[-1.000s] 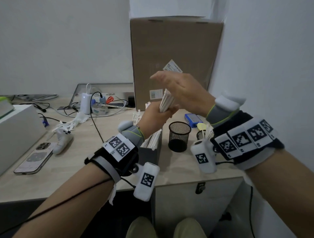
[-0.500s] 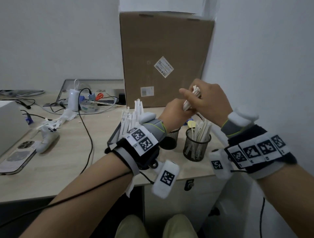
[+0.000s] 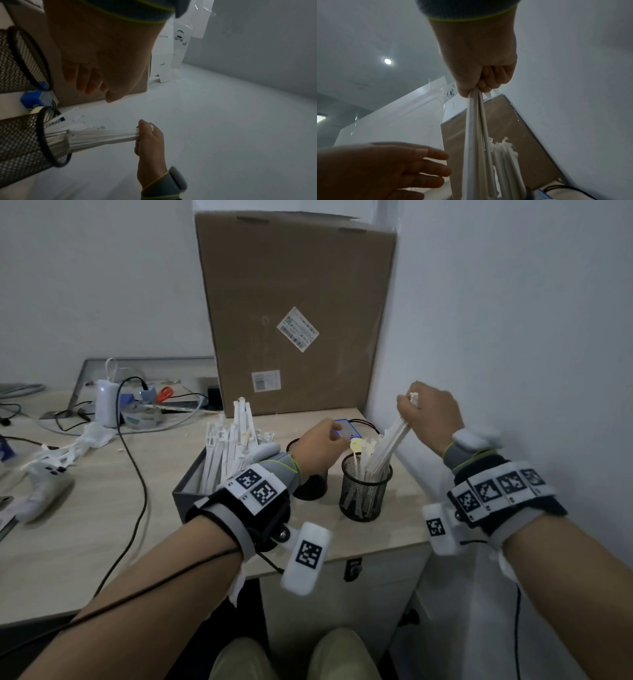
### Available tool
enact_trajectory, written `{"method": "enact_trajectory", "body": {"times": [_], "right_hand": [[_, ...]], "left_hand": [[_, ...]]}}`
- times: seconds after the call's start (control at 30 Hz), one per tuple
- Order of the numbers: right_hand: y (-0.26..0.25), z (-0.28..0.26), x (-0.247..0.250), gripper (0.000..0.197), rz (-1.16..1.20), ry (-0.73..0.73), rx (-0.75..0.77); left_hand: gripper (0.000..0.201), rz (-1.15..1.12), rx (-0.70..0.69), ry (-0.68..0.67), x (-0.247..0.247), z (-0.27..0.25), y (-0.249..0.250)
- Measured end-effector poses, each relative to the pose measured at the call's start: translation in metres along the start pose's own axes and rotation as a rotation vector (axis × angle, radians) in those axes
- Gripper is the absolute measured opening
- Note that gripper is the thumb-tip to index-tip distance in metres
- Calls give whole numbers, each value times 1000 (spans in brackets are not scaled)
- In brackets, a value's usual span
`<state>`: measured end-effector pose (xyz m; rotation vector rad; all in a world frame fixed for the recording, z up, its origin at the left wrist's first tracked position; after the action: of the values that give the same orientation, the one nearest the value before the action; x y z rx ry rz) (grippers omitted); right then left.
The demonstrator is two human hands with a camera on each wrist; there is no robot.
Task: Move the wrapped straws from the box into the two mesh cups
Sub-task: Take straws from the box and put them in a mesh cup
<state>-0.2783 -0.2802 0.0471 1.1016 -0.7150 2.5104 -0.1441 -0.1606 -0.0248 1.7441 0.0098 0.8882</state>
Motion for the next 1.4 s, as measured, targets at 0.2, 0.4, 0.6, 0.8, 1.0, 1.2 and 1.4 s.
{"method": "enact_trajectory", "body": {"times": [0.2,0.4,0.6,0.8,1.0,1.2,1.4], "right_hand": [[-13,-10,-54,36,-196,-264,50],[4,-29,-72,69,-80,-347,-23],[35,-42,-77,61,284,-362,-227],[20,-39,-88,28,529,-304,-124],[0,-29,-70,31,309,-221,-12],[-3,-25,-55,49,81,-189,-29],[-69,-23,-63,21,355,-182,29]], "left_hand": [[61,87,90,-144,-40,6,-15],[58,158,1,-130,-54,9,-8],[54,208,7,-103,-65,26,-13],[32,234,-102,47,-60,36,0],[20,112,-113,151,-43,36,1],[53,112,-80,176,-18,28,4],[31,-73,-98,340,80,8,-15]]}}
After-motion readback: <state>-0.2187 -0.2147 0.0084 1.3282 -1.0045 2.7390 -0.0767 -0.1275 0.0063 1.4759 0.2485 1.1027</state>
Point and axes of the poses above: each hand's wrist, its own z-axis towards the middle knuckle, its own x-axis out of the back of the hand, y = z × x, the point moved 10 cm from there along z, towards the middle knuckle, and after that the axes turned 12 degrees about x, right-handed, at the moved point
